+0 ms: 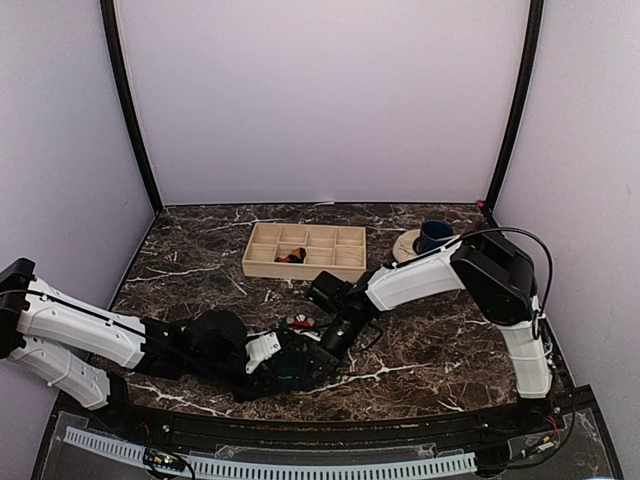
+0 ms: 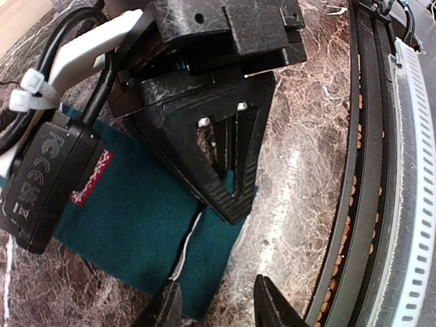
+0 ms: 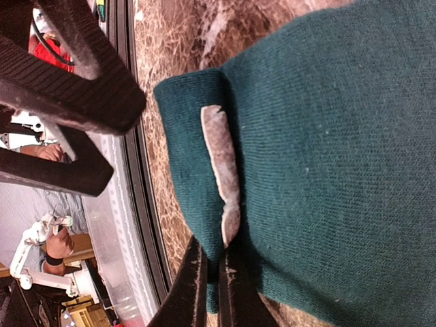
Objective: Roll the socks
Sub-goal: Roll the sock at the center of the board.
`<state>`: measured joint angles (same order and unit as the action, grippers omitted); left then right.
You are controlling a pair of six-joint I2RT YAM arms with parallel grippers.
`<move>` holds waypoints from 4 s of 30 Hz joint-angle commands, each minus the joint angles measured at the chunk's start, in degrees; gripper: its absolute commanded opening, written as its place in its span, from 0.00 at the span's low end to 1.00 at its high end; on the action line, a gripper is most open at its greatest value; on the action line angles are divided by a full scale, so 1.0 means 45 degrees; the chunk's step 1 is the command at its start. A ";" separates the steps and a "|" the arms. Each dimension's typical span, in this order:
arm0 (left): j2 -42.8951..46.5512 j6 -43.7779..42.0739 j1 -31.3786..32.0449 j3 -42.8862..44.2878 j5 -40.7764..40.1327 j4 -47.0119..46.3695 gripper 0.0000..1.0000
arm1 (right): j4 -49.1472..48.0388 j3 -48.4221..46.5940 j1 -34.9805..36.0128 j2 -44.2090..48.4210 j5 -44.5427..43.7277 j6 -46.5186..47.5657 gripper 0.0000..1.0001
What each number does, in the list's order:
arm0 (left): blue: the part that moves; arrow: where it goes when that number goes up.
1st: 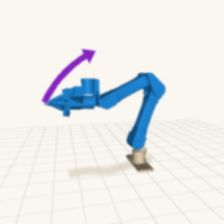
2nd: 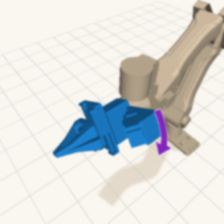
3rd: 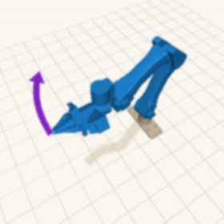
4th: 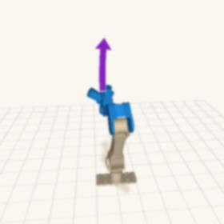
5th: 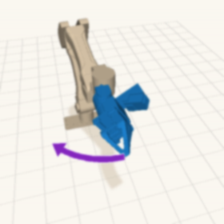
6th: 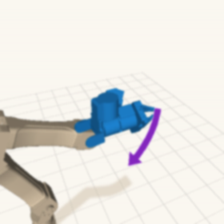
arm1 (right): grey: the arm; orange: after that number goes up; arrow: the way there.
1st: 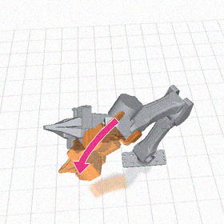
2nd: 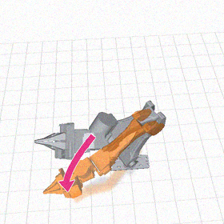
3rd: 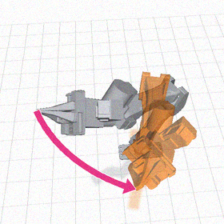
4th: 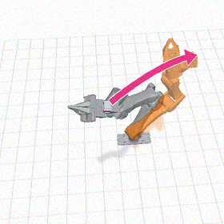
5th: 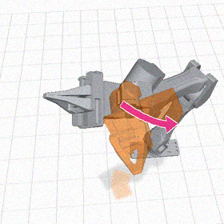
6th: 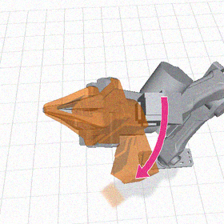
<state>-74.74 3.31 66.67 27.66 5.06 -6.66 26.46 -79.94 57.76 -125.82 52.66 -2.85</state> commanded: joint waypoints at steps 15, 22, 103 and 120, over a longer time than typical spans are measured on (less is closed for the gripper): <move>-0.1490 -0.1245 0.0066 0.0760 -0.1180 0.0463 0.41 | 0.0741 -0.0507 -0.0061 -0.0380 0.0562 0.0593 0.00; -0.1830 -0.1361 0.0066 0.0907 -0.0737 0.0574 0.39 | 0.0794 -0.0582 -0.0061 -0.0433 0.0636 0.0634 0.00; -0.4473 0.2529 -0.3882 0.2094 0.8407 0.2557 0.11 | -0.8278 0.8007 0.1628 0.6782 -0.8804 0.0913 0.22; -0.5382 0.2291 -0.4511 0.2536 1.0127 0.2831 0.11 | -0.7610 0.6843 0.4141 0.6280 -1.1629 0.3300 0.29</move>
<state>-97.67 14.52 47.07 38.24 48.62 3.42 -7.53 -46.65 74.59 -96.31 3.79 8.69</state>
